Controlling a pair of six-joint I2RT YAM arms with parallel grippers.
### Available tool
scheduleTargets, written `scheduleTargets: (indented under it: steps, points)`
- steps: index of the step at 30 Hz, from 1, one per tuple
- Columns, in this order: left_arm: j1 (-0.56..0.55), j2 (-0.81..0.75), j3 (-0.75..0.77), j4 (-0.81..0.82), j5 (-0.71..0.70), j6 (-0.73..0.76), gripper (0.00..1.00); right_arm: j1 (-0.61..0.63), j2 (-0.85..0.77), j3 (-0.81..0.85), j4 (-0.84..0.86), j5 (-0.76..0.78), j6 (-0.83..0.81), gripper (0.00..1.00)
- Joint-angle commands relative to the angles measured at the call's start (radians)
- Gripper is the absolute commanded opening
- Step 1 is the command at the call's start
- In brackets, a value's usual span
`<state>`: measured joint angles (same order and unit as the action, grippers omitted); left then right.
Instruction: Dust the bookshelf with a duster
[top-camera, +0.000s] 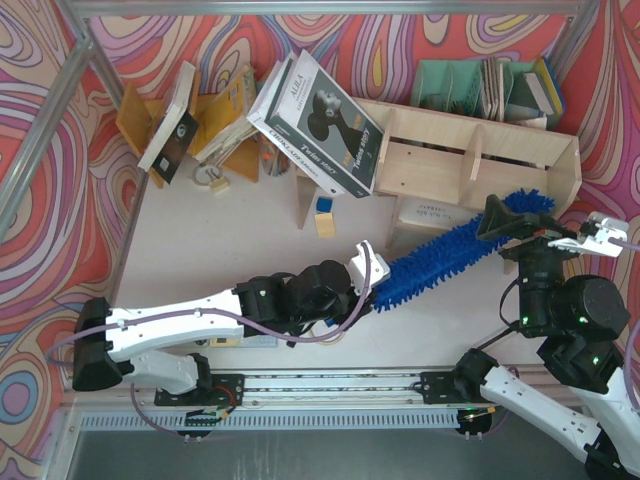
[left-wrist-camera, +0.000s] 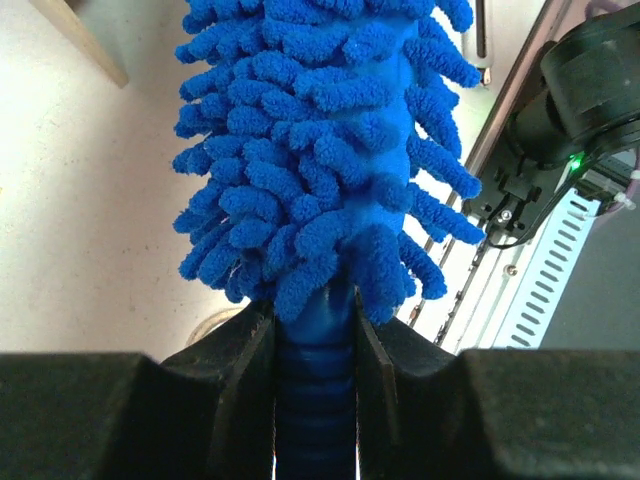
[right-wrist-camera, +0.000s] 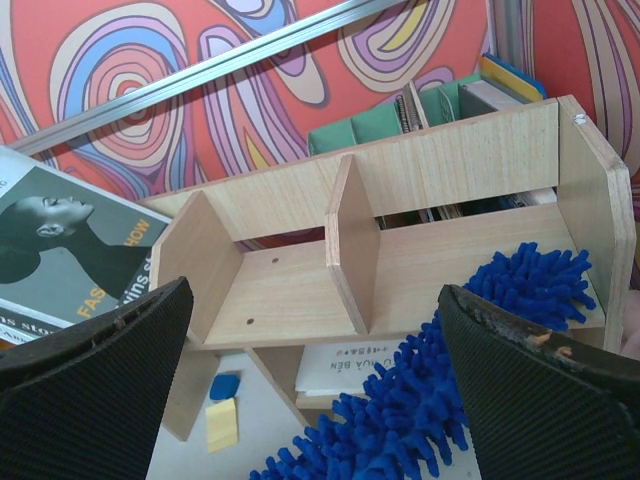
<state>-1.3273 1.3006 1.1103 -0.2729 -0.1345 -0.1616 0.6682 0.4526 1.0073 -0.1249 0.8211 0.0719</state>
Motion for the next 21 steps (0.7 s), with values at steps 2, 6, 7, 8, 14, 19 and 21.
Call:
scheduleTargets:
  steps: [2,6,7,8,14,19,21]
  points:
    - [-0.009,-0.029,0.025,0.035,0.011,-0.004,0.00,0.002,-0.008,-0.005,0.008,0.014,0.009,0.99]
    - [-0.008,-0.103,0.003,-0.055,0.016,-0.011,0.00,0.002,-0.013,-0.013,0.007,0.018,0.006,0.99]
    - [-0.008,-0.119,-0.004,-0.071,0.012,-0.018,0.00,0.002,-0.012,-0.016,0.007,0.018,0.008,0.99]
    - [-0.009,-0.136,-0.012,-0.082,0.003,-0.024,0.00,0.002,-0.012,-0.017,0.008,0.018,0.008,0.99]
    - [-0.010,-0.260,-0.059,-0.178,-0.048,-0.066,0.00,0.002,-0.011,-0.025,0.012,0.018,0.008,0.99]
    - [-0.010,-0.334,-0.073,-0.226,-0.075,-0.078,0.00,0.002,-0.001,-0.023,0.020,0.015,0.008,0.99]
    - [-0.010,-0.353,-0.068,-0.210,-0.083,-0.070,0.00,0.002,0.003,-0.015,0.021,0.010,0.012,0.99]
